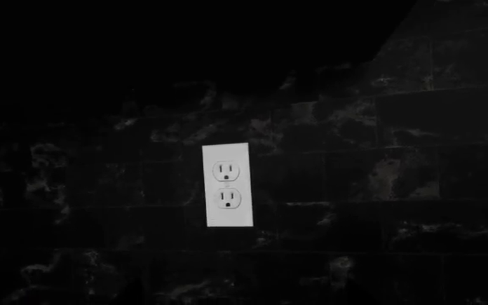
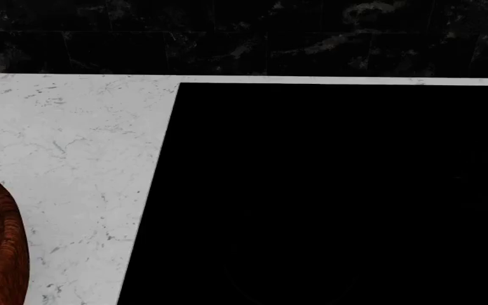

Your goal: Pick the tomato from the pan and place it in the bowl.

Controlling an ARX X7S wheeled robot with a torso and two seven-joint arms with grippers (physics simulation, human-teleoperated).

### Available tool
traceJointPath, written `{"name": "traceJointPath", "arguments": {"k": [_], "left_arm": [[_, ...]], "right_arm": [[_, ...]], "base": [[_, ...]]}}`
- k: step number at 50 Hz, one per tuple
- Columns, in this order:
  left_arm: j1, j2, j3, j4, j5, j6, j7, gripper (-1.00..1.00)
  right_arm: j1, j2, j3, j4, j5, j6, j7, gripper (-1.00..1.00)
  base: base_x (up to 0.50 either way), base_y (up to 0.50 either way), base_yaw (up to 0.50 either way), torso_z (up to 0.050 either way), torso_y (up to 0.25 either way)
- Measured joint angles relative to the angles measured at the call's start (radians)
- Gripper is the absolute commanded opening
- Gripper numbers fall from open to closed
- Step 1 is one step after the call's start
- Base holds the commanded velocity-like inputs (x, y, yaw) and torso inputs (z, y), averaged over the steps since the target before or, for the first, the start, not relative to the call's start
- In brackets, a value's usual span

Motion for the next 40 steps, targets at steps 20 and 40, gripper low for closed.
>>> {"name": "traceJointPath", "arguments": {"k": [20, 40], "left_arm": [[0.01, -0.003, -0.004, -0.007, -0.014, 0.012, -0.011, 1.0], [0.015, -0.005, -0.003, -0.016, -0.029, 0.021, -0.022, 1.0]], "right_arm": [[0.001, -0.008, -0.027, 0.058, -0.027, -0.038, -0.02, 1.0], [-0.01, -0.01, -0.038, 0.088, -0.039, -0.062, -0.031, 1.0]], "base": [[0.0, 0.0, 0.0, 0.0, 0.0], [0.0, 0.0, 0.0, 0.0, 0.0]]}}
